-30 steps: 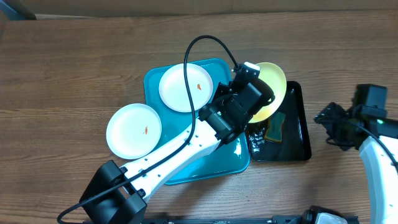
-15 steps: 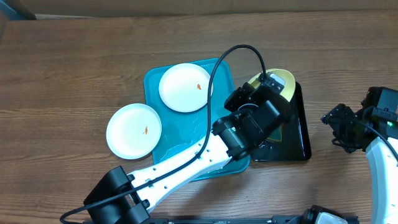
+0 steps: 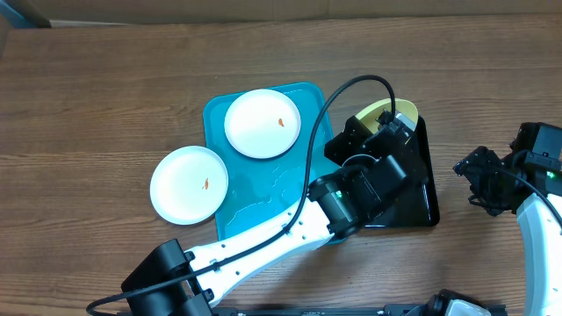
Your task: Clean dirty plates on tray and stack at the side
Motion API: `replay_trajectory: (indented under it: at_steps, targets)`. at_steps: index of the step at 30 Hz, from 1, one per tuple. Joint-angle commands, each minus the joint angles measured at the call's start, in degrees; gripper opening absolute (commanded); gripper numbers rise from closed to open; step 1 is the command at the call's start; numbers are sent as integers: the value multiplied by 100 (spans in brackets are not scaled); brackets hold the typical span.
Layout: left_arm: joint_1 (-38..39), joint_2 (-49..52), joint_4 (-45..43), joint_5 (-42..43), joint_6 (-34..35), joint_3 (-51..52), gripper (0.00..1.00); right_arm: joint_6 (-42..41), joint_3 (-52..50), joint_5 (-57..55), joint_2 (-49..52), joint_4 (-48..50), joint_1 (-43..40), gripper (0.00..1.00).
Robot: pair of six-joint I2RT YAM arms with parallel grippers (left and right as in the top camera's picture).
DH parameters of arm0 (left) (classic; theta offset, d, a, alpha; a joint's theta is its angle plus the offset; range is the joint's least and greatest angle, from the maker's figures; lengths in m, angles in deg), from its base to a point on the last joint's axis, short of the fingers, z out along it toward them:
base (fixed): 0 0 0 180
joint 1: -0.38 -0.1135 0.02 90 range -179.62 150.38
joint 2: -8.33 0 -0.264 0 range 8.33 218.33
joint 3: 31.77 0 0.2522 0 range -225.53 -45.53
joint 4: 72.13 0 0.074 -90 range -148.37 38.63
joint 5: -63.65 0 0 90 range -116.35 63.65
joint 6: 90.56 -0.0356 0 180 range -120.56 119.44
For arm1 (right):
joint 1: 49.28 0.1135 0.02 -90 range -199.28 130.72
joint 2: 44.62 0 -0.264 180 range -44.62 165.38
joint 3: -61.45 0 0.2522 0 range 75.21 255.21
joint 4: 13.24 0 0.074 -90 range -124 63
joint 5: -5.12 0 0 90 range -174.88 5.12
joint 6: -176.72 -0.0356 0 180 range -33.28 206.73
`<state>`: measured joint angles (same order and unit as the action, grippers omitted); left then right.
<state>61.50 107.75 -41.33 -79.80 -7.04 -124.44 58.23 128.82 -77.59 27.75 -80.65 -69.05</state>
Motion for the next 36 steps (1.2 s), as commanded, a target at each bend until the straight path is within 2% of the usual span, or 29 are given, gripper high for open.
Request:
replay_trajectory:
  at_steps: [1, 12, 36]
  targets:
    - [131, 24, -79, -422, -249, -149, 4, 24, 116, 35, -31, 15, -13, 73]
    - [269, 24, -155, -866, -439, -149, 4, 24, 116, 35, -31, 17, -13, 73]
    - [348, 24, -448, -929, -835, -149, 4, 22, 116, 35, -31, 2, -13, 73]
